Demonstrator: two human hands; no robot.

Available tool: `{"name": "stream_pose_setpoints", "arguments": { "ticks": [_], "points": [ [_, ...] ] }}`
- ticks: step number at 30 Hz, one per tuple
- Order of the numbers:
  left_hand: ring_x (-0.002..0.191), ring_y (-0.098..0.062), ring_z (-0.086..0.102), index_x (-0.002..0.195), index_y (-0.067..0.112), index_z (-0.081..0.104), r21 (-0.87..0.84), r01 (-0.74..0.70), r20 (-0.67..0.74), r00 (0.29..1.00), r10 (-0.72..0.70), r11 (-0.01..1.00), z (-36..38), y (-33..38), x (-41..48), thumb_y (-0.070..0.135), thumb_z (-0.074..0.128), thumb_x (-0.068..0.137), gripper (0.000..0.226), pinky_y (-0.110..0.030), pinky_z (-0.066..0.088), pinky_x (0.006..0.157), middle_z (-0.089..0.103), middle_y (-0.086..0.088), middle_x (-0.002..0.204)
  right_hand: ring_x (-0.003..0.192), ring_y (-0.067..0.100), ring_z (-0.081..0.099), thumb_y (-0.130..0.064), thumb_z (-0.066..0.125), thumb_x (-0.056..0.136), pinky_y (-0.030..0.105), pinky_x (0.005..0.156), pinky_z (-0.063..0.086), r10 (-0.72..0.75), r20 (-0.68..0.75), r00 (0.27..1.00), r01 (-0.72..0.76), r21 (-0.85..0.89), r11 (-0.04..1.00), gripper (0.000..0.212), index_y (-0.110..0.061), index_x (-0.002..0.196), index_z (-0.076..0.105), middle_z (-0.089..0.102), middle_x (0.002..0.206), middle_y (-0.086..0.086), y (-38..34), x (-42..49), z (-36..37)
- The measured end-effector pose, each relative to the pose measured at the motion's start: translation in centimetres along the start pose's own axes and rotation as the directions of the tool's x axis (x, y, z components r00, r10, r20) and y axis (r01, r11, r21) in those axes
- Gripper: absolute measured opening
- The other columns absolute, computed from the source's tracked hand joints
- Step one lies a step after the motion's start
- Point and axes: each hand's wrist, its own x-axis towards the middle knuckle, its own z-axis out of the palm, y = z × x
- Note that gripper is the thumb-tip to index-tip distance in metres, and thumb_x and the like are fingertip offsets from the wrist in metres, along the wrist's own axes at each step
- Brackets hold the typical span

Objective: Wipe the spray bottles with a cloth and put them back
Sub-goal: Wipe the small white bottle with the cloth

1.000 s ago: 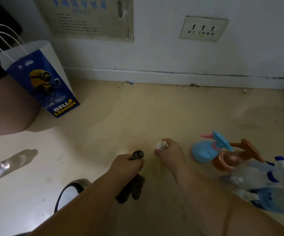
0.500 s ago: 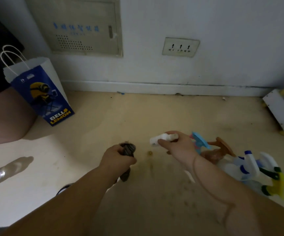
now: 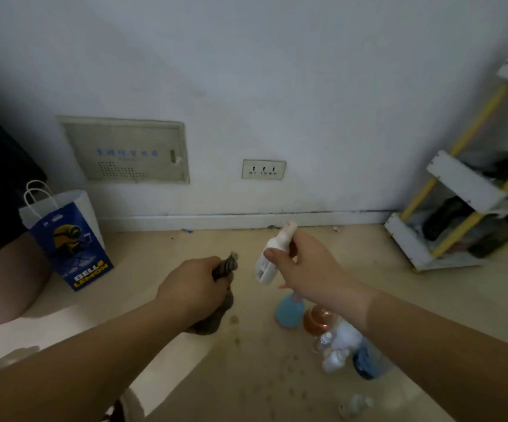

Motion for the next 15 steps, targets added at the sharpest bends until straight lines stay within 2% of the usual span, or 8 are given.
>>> {"name": "stream_pose_setpoints", "arguments": {
  "ticks": [3, 5, 7, 8, 11, 13, 15],
  "points": [
    [0.087, -0.017, 0.064, 0.099, 0.023, 0.064, -0.233, 0.049, 0.044, 0.998, -0.040, 0.971, -2.9, 2.0, -1.1, 0.042, 0.065, 0.097, 0.019, -0.038, 0.056, 0.085, 0.066, -0.003, 0.095, 0.092, 0.005, 0.064, -0.047, 0.066, 0.094, 0.018, 0.075, 0.051, -0.025, -0.024, 0.999, 0.025, 0.015, 1.000, 0.021, -0.029, 0.105, 0.062, 0.065, 0.099, -0.014, -2.3, -2.8, -2.1],
    [0.092, -0.021, 0.066, 0.103, 0.018, 0.066, -0.424, 0.131, 0.119, 0.989, -0.088, 0.896, -4.3, 3.4, -2.0, 0.042, 0.078, 0.087, 0.031, -0.039, 0.057, 0.089, 0.068, -0.008, 0.100, 0.097, 0.000, 0.063, -0.047, 0.065, 0.095, 0.014, 0.078, 0.048, -0.037, -0.017, 0.999, 0.038, 0.017, 0.999, 0.024, -0.029, 0.111, 0.064, 0.066, 0.103, -0.017, -2.9, -4.2, -2.9],
    [0.096, -0.026, 0.069, 0.106, 0.017, 0.069, -0.563, 0.197, 0.174, 0.978, -0.118, 0.802, -5.0, 4.3, -2.6, 0.040, 0.088, 0.078, 0.040, -0.044, 0.058, 0.094, 0.072, -0.010, 0.103, 0.098, -0.001, 0.063, -0.043, 0.058, 0.100, 0.013, 0.080, 0.049, -0.043, -0.017, 0.999, 0.044, 0.015, 0.999, 0.019, -0.030, 0.112, 0.059, 0.065, 0.105, -0.016, -2.9, -5.1, -2.8],
    [0.098, -0.028, 0.071, 0.107, 0.017, 0.070, -0.618, 0.217, 0.189, 0.974, -0.125, 0.756, -5.1, 4.6, -2.8, 0.038, 0.089, 0.076, 0.042, -0.047, 0.058, 0.096, 0.073, -0.010, 0.104, 0.096, 0.001, 0.064, -0.041, 0.055, 0.102, 0.016, 0.081, 0.051, -0.041, -0.007, 0.999, 0.041, 0.014, 0.999, 0.016, -0.030, 0.112, 0.056, 0.065, 0.105, -0.014, -2.9, -5.4, -2.6],
    [0.097, -0.031, 0.074, 0.108, 0.016, 0.070, -0.752, 0.225, 0.180, 0.974, -0.135, 0.620, -4.9, 5.4, -3.0, 0.026, 0.083, 0.083, 0.030, -0.051, 0.059, 0.095, 0.076, -0.014, 0.104, 0.091, 0.013, 0.063, -0.043, 0.050, 0.103, 0.041, 0.086, 0.055, -0.110, 0.064, 0.992, 0.116, -0.098, 0.988, 0.012, -0.030, 0.101, 0.052, 0.063, 0.099, -0.008, -2.5, -5.4, -2.1],
    [0.096, -0.032, 0.074, 0.107, 0.014, 0.070, -0.799, 0.197, 0.148, 0.980, -0.132, 0.568, -4.8, 6.0, -3.0, 0.017, 0.077, 0.088, 0.020, -0.050, 0.060, 0.093, 0.076, -0.015, 0.104, 0.085, 0.015, 0.060, -0.044, 0.052, 0.101, 0.045, 0.082, 0.053, -0.155, 0.115, 0.981, 0.174, -0.175, 0.969, 0.018, -0.030, 0.090, 0.049, 0.060, 0.091, -0.006, -2.5, -4.7, -1.9],
    [0.096, -0.032, 0.074, 0.104, 0.016, 0.070, -0.818, 0.158, 0.111, 0.987, -0.118, 0.553, -4.8, 6.7, -3.1, 0.016, 0.074, 0.089, 0.015, -0.052, 0.061, 0.091, 0.076, -0.014, 0.103, 0.082, 0.015, 0.057, -0.043, 0.053, 0.100, 0.044, 0.079, 0.052, -0.148, 0.145, 0.978, 0.175, -0.197, 0.965, 0.019, -0.029, 0.089, 0.048, 0.058, 0.089, -0.006, -2.0, -4.0, -1.8]
  ]
}}
